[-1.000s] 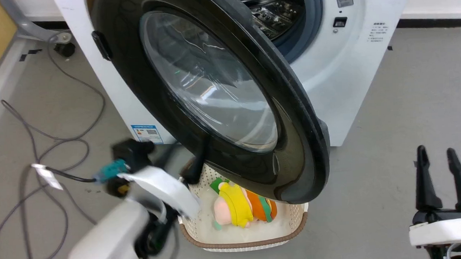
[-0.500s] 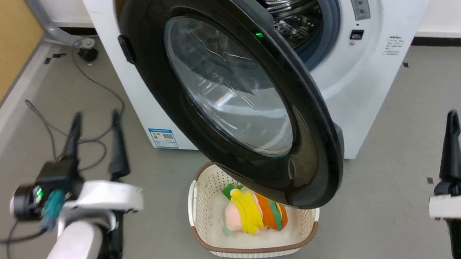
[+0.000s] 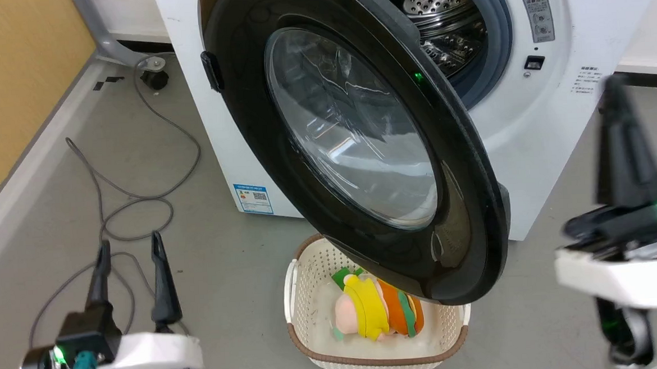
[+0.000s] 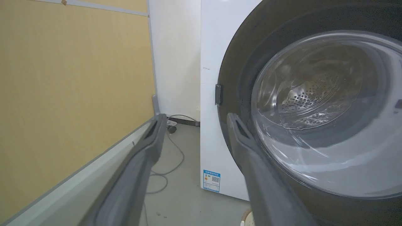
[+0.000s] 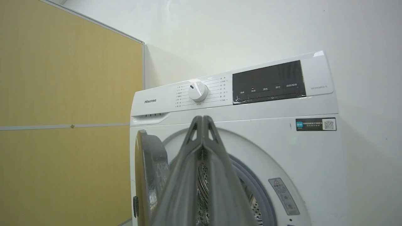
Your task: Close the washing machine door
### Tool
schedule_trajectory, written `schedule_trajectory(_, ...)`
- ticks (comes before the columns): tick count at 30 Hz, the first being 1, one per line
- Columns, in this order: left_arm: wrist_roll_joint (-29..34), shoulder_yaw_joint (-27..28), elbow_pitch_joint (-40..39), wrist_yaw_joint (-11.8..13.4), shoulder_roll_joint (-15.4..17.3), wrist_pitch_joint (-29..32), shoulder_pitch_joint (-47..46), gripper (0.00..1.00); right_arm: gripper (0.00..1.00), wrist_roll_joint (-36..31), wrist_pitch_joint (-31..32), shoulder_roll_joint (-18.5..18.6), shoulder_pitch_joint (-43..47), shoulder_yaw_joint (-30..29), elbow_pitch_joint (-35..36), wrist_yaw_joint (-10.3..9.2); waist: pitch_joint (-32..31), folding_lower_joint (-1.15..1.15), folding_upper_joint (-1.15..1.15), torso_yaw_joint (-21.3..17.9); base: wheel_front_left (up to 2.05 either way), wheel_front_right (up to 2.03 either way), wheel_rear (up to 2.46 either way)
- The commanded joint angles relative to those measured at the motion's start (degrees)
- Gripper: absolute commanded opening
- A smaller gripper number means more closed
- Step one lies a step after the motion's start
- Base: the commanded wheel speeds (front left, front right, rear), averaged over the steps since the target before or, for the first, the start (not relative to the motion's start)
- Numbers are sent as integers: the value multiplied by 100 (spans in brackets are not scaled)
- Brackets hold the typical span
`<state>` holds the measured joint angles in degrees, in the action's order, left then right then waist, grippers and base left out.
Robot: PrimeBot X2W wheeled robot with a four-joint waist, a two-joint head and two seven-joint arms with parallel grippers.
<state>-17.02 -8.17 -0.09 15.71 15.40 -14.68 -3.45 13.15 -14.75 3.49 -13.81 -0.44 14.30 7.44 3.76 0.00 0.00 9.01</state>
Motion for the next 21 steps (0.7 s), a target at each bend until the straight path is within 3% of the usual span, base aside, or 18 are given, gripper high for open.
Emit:
schedule_trajectory(1, 119, 81, 5, -87, -115, -31, 157, 100, 0, 117, -25, 158, -81, 319, 115, 5, -6, 0, 0, 12, 0, 0, 0)
schedule_trajectory(10, 534, 458, 75, -467, -522, -31, 397, 100, 0, 283, -25, 1230, 43, 1983, -10, 5, -48, 0, 0, 35, 0, 0, 0)
schedule_trajectory(21, 937, 759, 57, -738, -867, -31, 373, 100, 0, 207, -25, 1846, 363, 2676, -1267, 5, 36, 0, 0, -84, 0, 0, 0)
